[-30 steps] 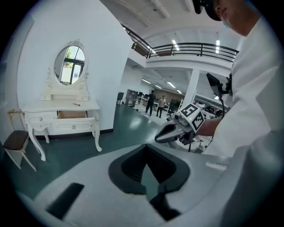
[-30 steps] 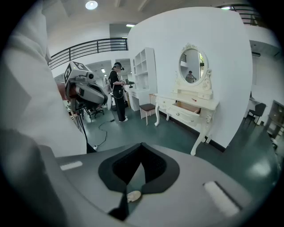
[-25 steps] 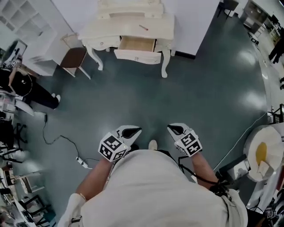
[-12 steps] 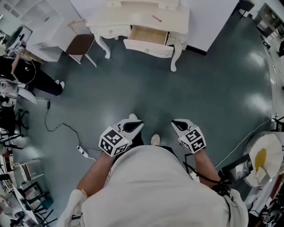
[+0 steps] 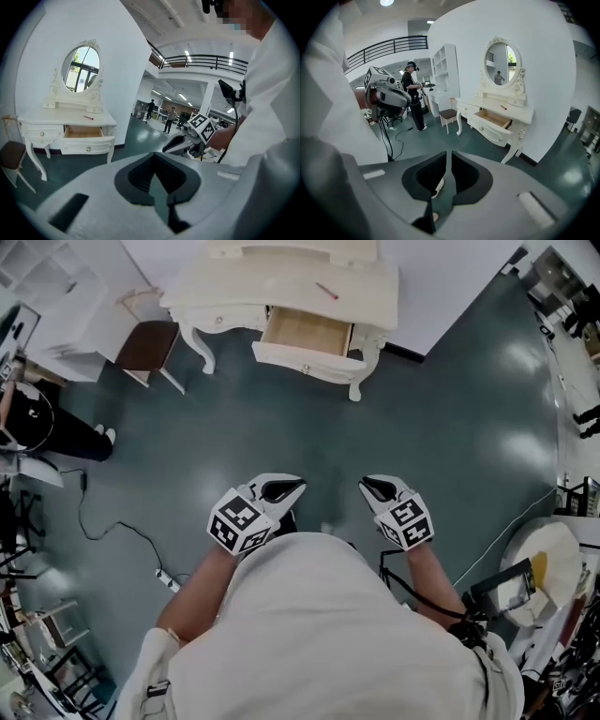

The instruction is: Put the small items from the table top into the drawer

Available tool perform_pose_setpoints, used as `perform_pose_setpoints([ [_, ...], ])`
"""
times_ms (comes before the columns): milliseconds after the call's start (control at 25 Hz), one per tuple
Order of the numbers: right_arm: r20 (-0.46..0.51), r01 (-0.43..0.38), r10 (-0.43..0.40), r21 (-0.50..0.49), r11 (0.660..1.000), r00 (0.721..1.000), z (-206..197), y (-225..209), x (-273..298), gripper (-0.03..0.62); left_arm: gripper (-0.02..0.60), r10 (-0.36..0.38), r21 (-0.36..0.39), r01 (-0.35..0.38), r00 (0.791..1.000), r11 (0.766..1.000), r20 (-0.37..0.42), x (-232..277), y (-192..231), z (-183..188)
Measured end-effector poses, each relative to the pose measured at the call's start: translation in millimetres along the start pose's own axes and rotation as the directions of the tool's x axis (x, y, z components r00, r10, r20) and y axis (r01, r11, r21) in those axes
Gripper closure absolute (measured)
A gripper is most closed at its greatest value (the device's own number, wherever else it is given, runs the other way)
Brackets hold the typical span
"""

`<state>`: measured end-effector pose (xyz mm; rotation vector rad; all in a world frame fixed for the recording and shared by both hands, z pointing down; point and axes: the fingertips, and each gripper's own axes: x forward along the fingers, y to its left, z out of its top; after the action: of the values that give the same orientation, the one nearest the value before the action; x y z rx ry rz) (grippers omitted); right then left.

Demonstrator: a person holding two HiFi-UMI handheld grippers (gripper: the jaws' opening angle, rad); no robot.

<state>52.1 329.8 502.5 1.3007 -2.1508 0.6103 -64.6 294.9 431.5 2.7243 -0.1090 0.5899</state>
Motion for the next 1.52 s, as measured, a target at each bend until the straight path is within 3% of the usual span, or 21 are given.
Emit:
perform_pose_setpoints([
  [280,0.003,0.042,-0.042,-0.015,0.999,0.999,87.3,-44.9,77.2,0.57,0.58,-0.014,0.023,0.015,1.0,1.0,-0.012,-27.1,97.7,27.6],
  [560,0.001,0.066,-0.066,-0.046,0.997,0.998,154.0,-92.6,130.2,0.583,0.58,0.047,-0.044,-0.046,0.998,0.998,0.035,-53.8,176.7,38.9],
  [920,0.0,0.11,-0.11,-0.116,0.987,0.994,231.2,-219.7,189.1,0.576,0.58,0.164,-0.157,-0.148,0.982,0.977,0.097,-56.7,259.0,74.1],
  [1200,-0.028,0.099,-0.105,-0.157,0.983,0.994,288.9,-342.7,258.0,0.566,0.58,0.271,-0.167,-0.255,0.959,0.952,0.083,-27.0,326.4,136.0],
  [1520,-0.091,0.086,-0.104,-0.187,0.979,0.99,304.0,-448.8,330.0,0.54,0.58,0.365,-0.215,-0.346,0.929,0.913,0.055,11.1,366.3,174.7],
])
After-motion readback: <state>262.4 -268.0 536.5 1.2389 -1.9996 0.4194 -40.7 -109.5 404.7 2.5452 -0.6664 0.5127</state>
